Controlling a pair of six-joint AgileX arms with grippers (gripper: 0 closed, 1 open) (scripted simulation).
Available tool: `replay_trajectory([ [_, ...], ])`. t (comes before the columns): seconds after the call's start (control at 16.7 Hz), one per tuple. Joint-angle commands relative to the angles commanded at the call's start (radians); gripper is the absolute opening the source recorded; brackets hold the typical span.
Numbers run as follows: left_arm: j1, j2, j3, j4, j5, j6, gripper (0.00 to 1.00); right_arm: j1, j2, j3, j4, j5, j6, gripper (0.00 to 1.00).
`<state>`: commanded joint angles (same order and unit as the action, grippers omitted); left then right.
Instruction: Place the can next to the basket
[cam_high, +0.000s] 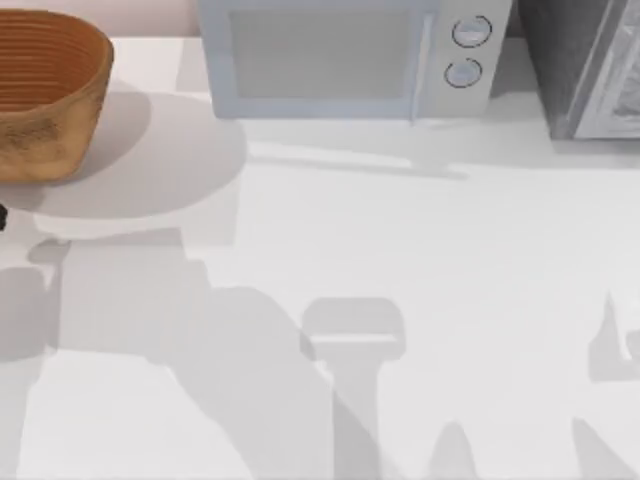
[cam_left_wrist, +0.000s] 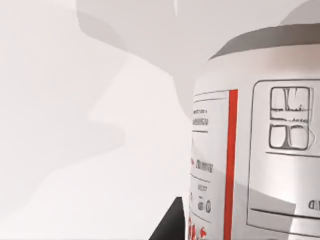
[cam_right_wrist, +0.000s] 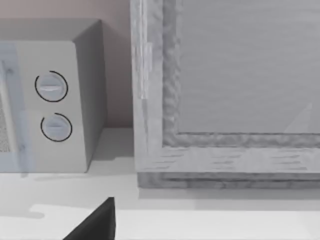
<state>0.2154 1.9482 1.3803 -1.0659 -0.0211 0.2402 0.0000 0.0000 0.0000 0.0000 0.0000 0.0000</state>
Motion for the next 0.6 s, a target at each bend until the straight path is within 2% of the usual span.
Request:
replay_trajectory([
  [0.54, -0.008, -0.015, -0.002, 0.052, 0.02, -0.007, 0.0, 0.0, 0.0, 0.0, 0.0, 0.0, 0.0, 1.0],
  [0.6, -0.008, -0.015, -0.002, 0.052, 0.02, -0.007, 0.08, 0.0, 0.0, 0.0, 0.0, 0.0, 0.0, 1.0],
])
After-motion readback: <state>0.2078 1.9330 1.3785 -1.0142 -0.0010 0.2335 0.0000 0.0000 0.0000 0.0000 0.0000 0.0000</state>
